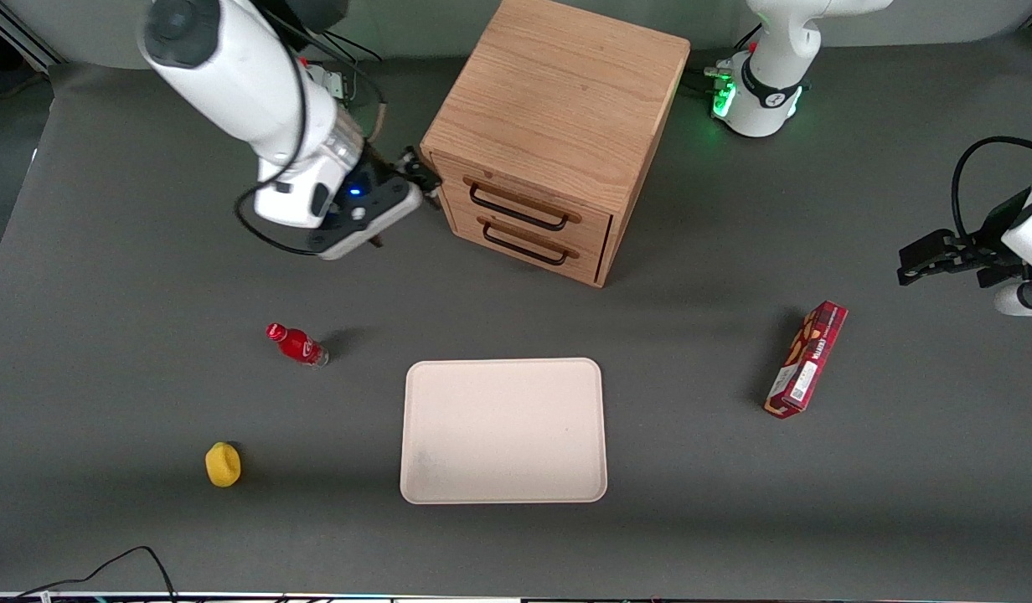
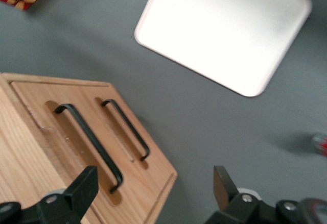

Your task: Open upper drawer

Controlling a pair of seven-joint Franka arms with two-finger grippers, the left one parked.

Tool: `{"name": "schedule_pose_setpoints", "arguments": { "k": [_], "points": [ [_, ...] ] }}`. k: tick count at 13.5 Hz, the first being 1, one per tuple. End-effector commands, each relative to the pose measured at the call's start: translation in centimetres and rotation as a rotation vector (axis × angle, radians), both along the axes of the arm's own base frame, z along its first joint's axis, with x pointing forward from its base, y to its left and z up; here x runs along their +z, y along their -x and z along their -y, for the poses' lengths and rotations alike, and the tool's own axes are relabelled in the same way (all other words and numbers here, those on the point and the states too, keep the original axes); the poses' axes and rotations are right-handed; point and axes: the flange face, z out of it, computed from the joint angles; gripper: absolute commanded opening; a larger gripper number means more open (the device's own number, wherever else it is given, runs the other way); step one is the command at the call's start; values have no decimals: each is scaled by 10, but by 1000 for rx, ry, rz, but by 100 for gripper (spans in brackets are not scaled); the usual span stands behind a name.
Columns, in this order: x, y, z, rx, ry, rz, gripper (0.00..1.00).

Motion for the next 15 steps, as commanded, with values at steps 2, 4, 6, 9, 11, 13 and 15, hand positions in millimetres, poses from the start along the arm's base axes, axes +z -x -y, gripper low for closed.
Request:
{"name": "schedule_pose_setpoints", "arguments": {
  "k": [2,4,6,9,11,13,15],
  "points": [
    [-49,-5,-32,128,-35,-62,100],
    [-73,-6,-37,257,-51,-75,100],
    [-92,-1,-49,368,-63,-87,100],
    [-105,9,-68,406,-67,-97,100],
    [-115,19,-85,439,-66,-89,100],
    [-122,23,-95,462,-51,-76,100],
    [-133,26,-102,481,-40,-74,100]
  ]
}}
